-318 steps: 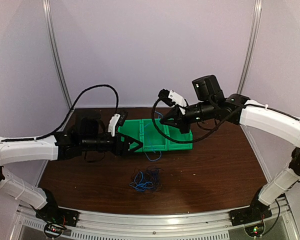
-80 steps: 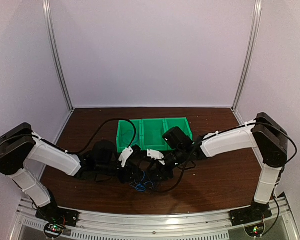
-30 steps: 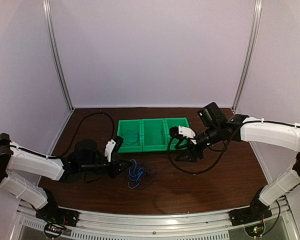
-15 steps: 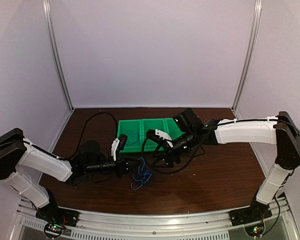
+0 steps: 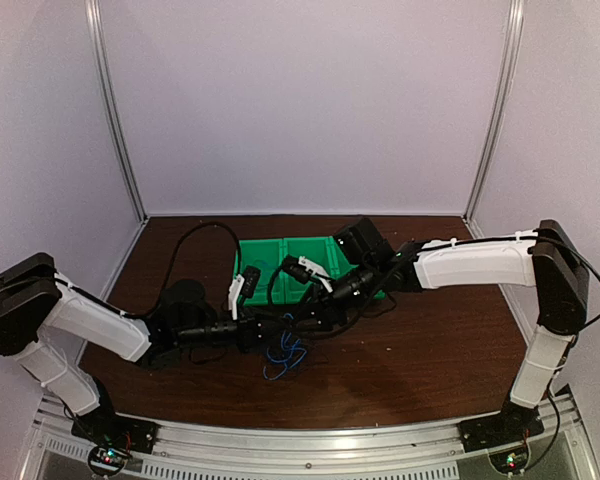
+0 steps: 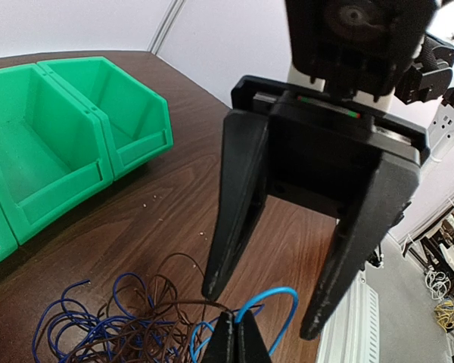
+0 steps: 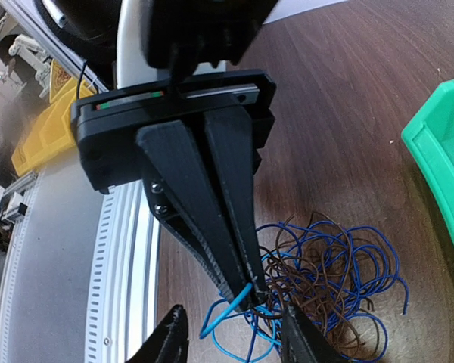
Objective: Untangle the cables
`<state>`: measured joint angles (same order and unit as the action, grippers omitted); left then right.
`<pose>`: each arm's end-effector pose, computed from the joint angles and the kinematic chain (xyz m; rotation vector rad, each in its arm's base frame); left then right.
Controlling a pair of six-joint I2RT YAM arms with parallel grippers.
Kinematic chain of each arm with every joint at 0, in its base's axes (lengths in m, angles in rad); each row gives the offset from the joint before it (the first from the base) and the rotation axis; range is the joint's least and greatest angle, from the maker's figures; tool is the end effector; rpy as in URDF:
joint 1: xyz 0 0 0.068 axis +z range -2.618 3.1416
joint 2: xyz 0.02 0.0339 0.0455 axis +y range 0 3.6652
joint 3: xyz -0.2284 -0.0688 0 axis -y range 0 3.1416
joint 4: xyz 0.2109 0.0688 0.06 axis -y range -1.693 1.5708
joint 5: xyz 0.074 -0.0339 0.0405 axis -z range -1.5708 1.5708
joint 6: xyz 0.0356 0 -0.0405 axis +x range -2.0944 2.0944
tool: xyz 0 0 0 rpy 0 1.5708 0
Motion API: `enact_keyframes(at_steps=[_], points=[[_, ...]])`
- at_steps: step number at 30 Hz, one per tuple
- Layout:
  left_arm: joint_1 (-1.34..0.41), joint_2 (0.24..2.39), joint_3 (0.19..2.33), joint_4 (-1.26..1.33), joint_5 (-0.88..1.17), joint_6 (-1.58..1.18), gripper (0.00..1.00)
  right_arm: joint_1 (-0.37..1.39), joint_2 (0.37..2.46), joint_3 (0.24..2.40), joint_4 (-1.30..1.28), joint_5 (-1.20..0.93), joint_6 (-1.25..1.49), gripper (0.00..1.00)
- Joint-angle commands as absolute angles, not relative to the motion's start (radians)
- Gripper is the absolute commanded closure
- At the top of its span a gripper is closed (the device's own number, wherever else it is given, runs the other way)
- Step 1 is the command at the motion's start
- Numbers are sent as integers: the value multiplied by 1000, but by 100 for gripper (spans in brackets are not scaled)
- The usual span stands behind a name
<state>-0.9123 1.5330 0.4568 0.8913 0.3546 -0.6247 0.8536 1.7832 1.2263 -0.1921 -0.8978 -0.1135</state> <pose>0.1553 -0.2210 0.1648 0.5678 1.8925 -1.3796 0.2086 0.2816 0.2107 -1.5092 1.8270 1.4070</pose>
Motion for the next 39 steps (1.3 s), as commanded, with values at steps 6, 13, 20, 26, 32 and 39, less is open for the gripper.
enact_keyframes(at_steps=[6,13,20,26,32,39], points=[[-919,1537,470,951,361,-622,100,861,1784,1233,-135,-863,-64,90],[-920,1576,477,946,356,-587,68,860,1721,1251,-193,-873,-132,100],[-925,1748,563,1036,401,-520,77,860,1674,1363,-319,-908,-186,100],[-927,1874,583,1169,441,-561,90,850,1629,1507,-444,-921,-253,100],[-926,1916,585,1200,457,-584,93,809,1601,1715,-537,-950,-261,100],[-925,1935,612,1158,453,-585,92,776,1581,1966,-611,-948,-289,100]])
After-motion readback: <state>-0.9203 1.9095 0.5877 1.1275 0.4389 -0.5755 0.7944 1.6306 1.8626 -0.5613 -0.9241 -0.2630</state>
